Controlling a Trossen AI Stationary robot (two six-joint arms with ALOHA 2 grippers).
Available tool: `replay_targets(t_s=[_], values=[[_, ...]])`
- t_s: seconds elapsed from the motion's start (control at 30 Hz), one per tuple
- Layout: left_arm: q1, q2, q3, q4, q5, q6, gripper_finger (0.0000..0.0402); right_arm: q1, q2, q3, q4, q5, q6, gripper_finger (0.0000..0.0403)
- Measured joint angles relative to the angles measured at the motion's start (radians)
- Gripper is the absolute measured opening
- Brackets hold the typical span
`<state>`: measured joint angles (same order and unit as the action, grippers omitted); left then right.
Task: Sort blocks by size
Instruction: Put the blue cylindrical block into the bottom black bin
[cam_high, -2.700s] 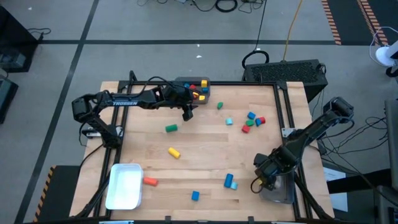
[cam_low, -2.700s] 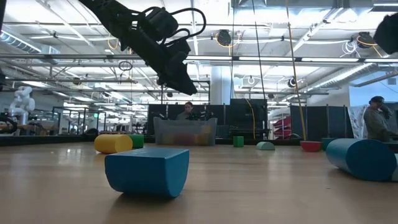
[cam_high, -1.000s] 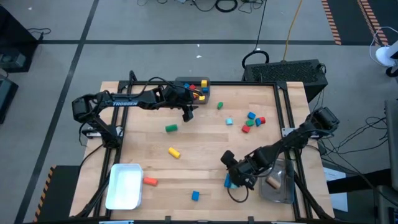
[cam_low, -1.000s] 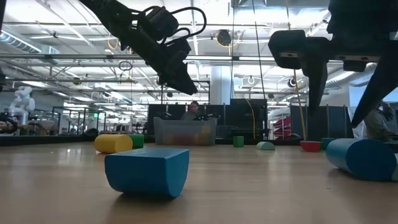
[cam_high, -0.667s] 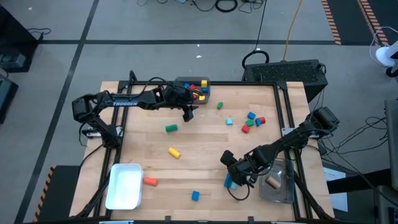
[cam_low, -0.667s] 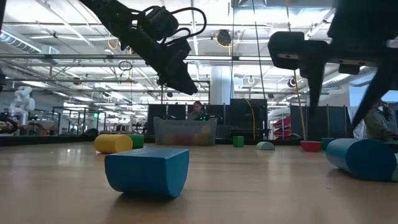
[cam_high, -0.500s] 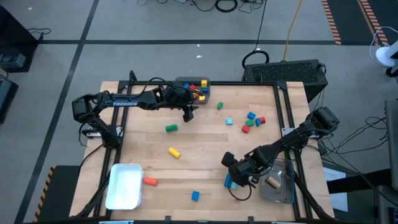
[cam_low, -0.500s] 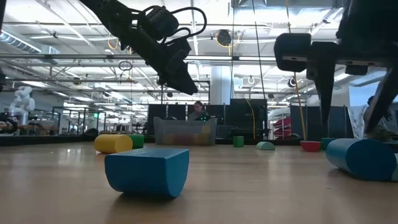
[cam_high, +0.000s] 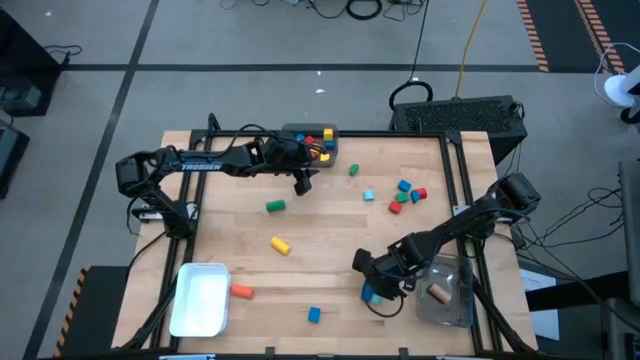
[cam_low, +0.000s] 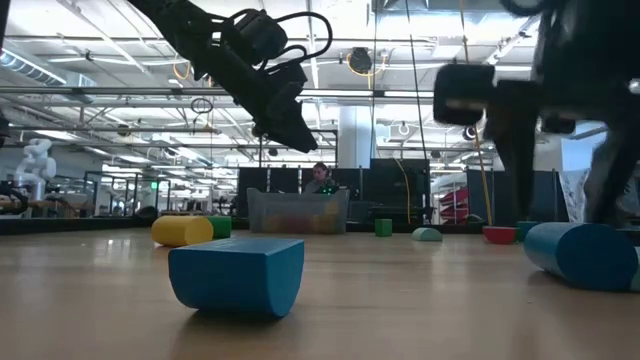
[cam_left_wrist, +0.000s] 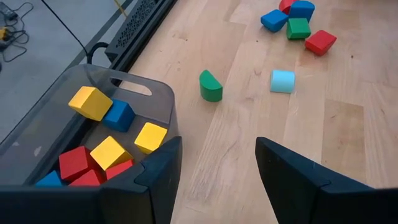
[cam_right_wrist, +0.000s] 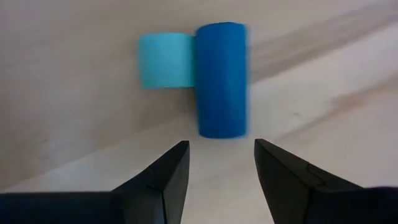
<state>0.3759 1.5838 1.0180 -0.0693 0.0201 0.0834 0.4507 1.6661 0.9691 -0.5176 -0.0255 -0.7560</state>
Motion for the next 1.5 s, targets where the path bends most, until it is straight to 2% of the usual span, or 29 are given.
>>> replay_targets(t_s=[0.2, 0.47, 0.8, 1.03, 1.27, 1.5], values=[[0.0, 0.0, 0.0, -0.001, -0.003, 0.0, 0.0207, 0.0, 0.064, -0.001, 0.029, -0.006, -0.042, 0.0167], [0.0, 0.0, 0.0, 0.0, -0.003, 0.0, 0.0207, 0.001, 0.077, 0.003, 0.084, -0.012, -0.017, 0.0167], [0.0, 0.0, 0.0, 0.0, -0.003, 0.0, 0.0207, -0.014, 0.077, 0.082, 0.082, -0.129, 0.348, 0.0167], [-0.015, 0.0, 0.0, 0.0, -0.003, -0.001, 0.0207, -0.027, 0.077, 0.088, 0.097, -0.133, 0.643, 0.0167], [-0.018, 0.0, 0.0, -0.001, -0.003, -0.001, 0.0207, -0.004, 0.133, 0.089, 0.224, -0.151, 0.791, 0.0167], [-0.032, 0.0, 0.0, -0.007, -0.003, -0.002, 0.0207, 0.022, 0.186, 0.089, 0.215, -0.13, 0.843, 0.0167]])
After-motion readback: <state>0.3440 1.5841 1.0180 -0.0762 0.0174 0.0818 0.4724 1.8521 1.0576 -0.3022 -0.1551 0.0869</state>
